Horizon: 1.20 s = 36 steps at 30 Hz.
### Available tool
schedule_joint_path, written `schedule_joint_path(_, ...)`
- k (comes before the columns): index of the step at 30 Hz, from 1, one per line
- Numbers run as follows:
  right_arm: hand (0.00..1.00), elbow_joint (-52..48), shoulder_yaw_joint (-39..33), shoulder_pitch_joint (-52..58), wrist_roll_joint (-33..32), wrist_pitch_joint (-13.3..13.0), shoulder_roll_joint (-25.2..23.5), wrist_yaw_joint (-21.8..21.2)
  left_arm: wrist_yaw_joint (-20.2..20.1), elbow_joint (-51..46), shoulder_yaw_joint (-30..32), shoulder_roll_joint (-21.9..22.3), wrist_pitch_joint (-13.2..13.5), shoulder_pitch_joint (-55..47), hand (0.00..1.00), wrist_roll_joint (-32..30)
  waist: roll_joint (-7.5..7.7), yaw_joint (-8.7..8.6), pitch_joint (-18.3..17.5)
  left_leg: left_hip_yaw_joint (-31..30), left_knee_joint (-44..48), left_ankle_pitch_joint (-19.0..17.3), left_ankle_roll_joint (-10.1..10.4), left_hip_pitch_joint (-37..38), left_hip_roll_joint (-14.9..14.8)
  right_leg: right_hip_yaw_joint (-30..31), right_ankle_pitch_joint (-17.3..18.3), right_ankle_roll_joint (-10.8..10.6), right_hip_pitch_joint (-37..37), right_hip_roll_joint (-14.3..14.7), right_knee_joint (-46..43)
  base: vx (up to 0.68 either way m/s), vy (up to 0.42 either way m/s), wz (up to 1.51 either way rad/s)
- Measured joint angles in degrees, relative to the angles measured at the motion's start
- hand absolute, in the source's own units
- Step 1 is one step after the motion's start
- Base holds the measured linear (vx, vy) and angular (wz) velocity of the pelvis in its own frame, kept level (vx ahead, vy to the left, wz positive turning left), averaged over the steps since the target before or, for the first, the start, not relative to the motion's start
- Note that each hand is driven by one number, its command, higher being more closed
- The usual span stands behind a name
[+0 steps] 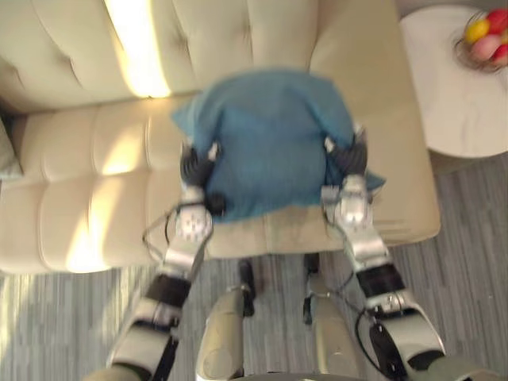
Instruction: Pick up cushions and gather them together orderly.
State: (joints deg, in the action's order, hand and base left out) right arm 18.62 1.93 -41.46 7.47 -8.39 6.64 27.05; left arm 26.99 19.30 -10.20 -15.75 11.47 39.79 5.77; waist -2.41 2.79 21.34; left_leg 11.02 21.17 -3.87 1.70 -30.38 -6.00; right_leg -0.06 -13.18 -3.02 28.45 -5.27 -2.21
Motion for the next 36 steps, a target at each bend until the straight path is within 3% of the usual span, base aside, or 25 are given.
schedule_joint_path(6,1.0,11.4,-5.21,-25.6,1.44,-0.18,1.46,6.28,3.29,14.85,1.88,-6.01,0.0,32.01,1.0,-3.21,0.03,-0.48,2.19,-1.96,1.46,1.39,-0.37,-8.46,0.56,-1.4,-2.77,-0.09,5.72,-0.29,2.19,-0.03,-0.031,0.14)
schedule_joint_path(7,1.0,13.57,-6.45,-29.59,1.8,-0.17,2.2,7.11,3.41,17.23,2.0,-6.05,-0.01,36.93,0.0,-3.57,0.01,-0.49,2.2,-2.98,1.49,1.81,-0.4,-10.33,0.97,-1.78,-3.33,0.12,6.82,-0.3,2.96,-0.01,0.002,0.23)
schedule_joint_path(8,0.0,14.65,-6.75,-31.54,1.86,-0.13,2.64,7.91,3.61,18.06,2.22,-6.1,-0.02,39.01,0.0,-3.83,0.01,-0.48,2.2,-3.32,1.46,2.04,-0.45,-11.18,1.03,-2.12,-3.63,0.06,7.27,-0.32,3.4,-0.01,-0.001,0.3)
schedule_joint_path(13,0.0,21.71,-9.45,-43.8,2.12,0.11,5.68,11.11,5.95,26.05,6.85,-5.93,-0.52,51.37,0.0,-3.75,-0.02,-0.59,3.43,-7.14,-4.25,6.08,0.09,-14.27,2.8,-5.65,-5.02,0.57,9.43,-1.14,6.51,-0.01,-0.01,0.41)
schedule_joint_path(17,0.0,25.16,-10.19,-48.92,-1.56,0.6,8.59,7.62,3.47,30.38,12.81,-5.85,-1.7,55.08,0.0,3.84,-0.01,-0.15,4.41,-9.7,-9.82,9.76,1.02,-15.7,3.28,-8.31,-5.52,1.06,11.3,-1.44,7.78,0.0,-0.003,0.4)
schedule_joint_path(21,0.0,25.21,-10.63,-48.87,-8.21,1.8,9.89,4.61,0.93,30.85,17.07,-4.99,-1.82,54.97,0.0,4.83,0.01,0.23,5.55,-10.71,-10.29,10.2,1.37,-17.57,3.12,-9.38,-5.52,1.06,12.72,-1.21,7.77,-0.01,0.017,0.15)
schedule_joint_path(28,0.0,24.8,-9.79,-41.08,-13.59,3.17,9.35,0.04,-2.14,30.82,22.38,1.26,-2.24,42.06,0.0,5.28,0.01,0.89,5.56,-9.28,-9.65,10.13,1.41,-18.93,2.22,-8.4,-5.53,0.98,14.5,-0.76,7.14,-0.01,0.023,-0.07)
schedule_joint_path(32,0.0,20.89,-8.48,-36.91,-14.12,2.93,9.13,-1.36,-3.17,30.81,23.49,2.26,-2.31,33.7,0.0,7.14,0.05,0.68,5.58,-8.5,-8.72,9.89,1.69,-19.08,1.17,-6.83,-5.46,0.88,14.89,0.13,6.65,-0.03,-0.016,-0.16)
schedule_joint_path(36,0.0,15.58,-7.97,-31.2,-14.07,1.8,8.97,-2.36,-3.33,28.56,24.4,1.39,-2.15,28.67,0.0,7.11,0.06,0.5,5.58,-7.84,-7.42,9.72,1.92,-18.88,-0.44,-4.75,-4.18,-0.76,14.87,1.43,5.59,-0.06,-0.04,-0.15)
